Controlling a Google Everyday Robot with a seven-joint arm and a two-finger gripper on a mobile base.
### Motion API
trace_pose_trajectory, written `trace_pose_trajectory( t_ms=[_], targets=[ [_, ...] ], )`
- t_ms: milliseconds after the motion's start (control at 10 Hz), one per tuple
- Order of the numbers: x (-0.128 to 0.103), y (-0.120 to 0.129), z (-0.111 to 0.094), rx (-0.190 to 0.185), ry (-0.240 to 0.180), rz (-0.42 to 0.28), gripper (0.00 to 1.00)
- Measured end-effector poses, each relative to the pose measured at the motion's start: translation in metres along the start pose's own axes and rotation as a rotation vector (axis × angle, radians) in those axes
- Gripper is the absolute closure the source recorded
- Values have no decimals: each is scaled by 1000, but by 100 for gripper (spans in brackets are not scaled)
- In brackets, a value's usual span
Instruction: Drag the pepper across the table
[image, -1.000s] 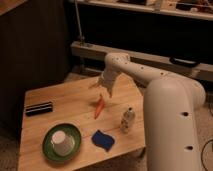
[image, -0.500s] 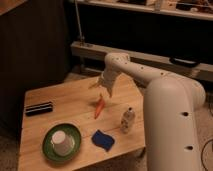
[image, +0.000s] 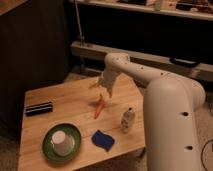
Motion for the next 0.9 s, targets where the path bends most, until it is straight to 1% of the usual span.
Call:
trace_pose_trajectory(
  t_ms=[700,900],
  targets=[
    [0,0,0,0,0,0,20],
    [1,-1,-1,-14,5,-8,20]
  ],
)
